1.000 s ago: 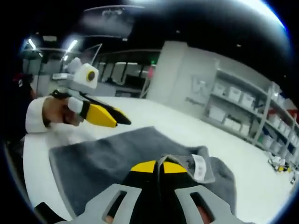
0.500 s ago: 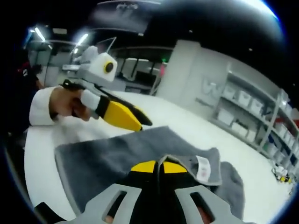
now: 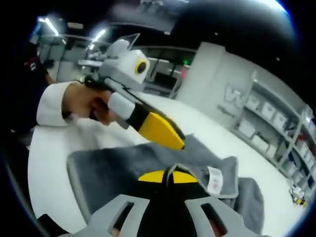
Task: Open the folded towel by lifting each exposed corner and separating the folded layers until the towel lies flat within the target outline without major curled edges
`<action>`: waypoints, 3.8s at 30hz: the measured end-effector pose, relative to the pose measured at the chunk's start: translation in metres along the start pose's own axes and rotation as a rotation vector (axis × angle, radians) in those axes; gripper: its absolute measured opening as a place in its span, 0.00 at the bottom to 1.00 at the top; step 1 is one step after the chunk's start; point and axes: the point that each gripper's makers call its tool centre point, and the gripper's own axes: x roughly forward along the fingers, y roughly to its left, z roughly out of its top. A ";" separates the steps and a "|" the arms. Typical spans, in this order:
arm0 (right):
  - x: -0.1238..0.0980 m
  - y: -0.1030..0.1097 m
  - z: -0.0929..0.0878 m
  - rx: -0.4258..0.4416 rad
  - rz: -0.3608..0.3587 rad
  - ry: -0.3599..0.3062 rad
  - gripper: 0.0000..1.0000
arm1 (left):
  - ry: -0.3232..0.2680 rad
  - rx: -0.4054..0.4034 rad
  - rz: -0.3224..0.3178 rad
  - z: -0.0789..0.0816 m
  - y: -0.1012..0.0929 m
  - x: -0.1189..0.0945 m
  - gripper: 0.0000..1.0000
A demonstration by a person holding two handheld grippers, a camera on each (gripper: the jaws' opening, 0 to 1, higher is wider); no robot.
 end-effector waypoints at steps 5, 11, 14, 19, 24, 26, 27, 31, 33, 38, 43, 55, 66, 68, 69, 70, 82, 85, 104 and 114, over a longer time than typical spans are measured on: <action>0.004 0.013 -0.008 -0.048 0.038 0.044 0.00 | 0.020 -0.003 0.018 -0.006 0.005 0.001 0.37; 0.005 0.018 -0.012 -0.064 0.065 0.070 0.00 | 0.023 0.000 0.019 -0.007 0.005 0.001 0.37; 0.000 0.019 -0.013 -0.076 0.096 0.085 0.03 | 0.021 -0.003 0.015 -0.006 0.004 0.000 0.36; -0.015 0.015 -0.007 -0.059 0.119 0.063 0.03 | 0.027 0.005 0.013 -0.008 0.002 0.001 0.36; -0.028 0.010 -0.010 -0.074 0.128 0.085 0.03 | 0.034 0.040 0.022 -0.009 0.000 0.001 0.37; -0.036 0.012 -0.018 -0.110 0.168 0.128 0.03 | 0.035 0.045 0.018 -0.010 -0.002 0.003 0.36; -0.040 0.011 -0.021 -0.112 0.179 0.143 0.03 | 0.038 0.045 0.013 -0.011 -0.003 0.005 0.36; -0.053 -0.001 -0.021 -0.101 0.165 0.139 0.07 | 0.082 0.061 -0.002 -0.022 -0.008 0.011 0.37; -0.062 -0.005 -0.024 -0.111 0.163 0.152 0.09 | 0.097 0.077 -0.008 -0.025 -0.012 0.014 0.37; -0.074 -0.005 -0.030 -0.125 0.191 0.174 0.13 | 0.118 0.104 -0.003 -0.029 -0.014 0.016 0.38; -0.078 -0.009 -0.039 -0.144 0.176 0.225 0.13 | 0.123 0.094 -0.004 -0.029 -0.016 0.016 0.38; -0.069 0.019 -0.042 -0.258 0.275 0.241 0.00 | 0.218 0.206 0.053 -0.043 -0.013 0.017 0.39; -0.059 0.049 -0.014 -0.279 0.325 0.154 0.00 | 0.279 0.209 0.070 -0.049 -0.012 0.011 0.30; -0.058 0.054 -0.014 -0.297 0.332 0.148 0.00 | 0.302 0.204 0.073 -0.053 -0.011 0.009 0.28; -0.057 0.055 -0.014 -0.301 0.335 0.147 0.00 | 0.308 0.204 0.072 -0.053 -0.012 0.009 0.26; -0.056 0.056 -0.013 -0.305 0.338 0.146 0.00 | 0.312 0.205 0.070 -0.054 -0.014 0.008 0.25; -0.061 0.075 0.022 -0.240 0.389 0.001 0.00 | 0.362 0.171 0.068 -0.065 -0.014 0.006 0.11; -0.063 0.081 0.023 -0.245 0.409 0.001 0.00 | 0.360 0.179 0.072 -0.065 -0.015 0.006 0.05; -0.050 -0.001 0.020 -0.156 0.174 -0.104 0.13 | 0.269 0.180 0.075 -0.041 -0.016 -0.001 0.03; -0.076 -0.014 0.062 -0.146 0.099 -0.273 0.22 | 0.205 0.159 0.135 -0.025 0.001 -0.008 0.03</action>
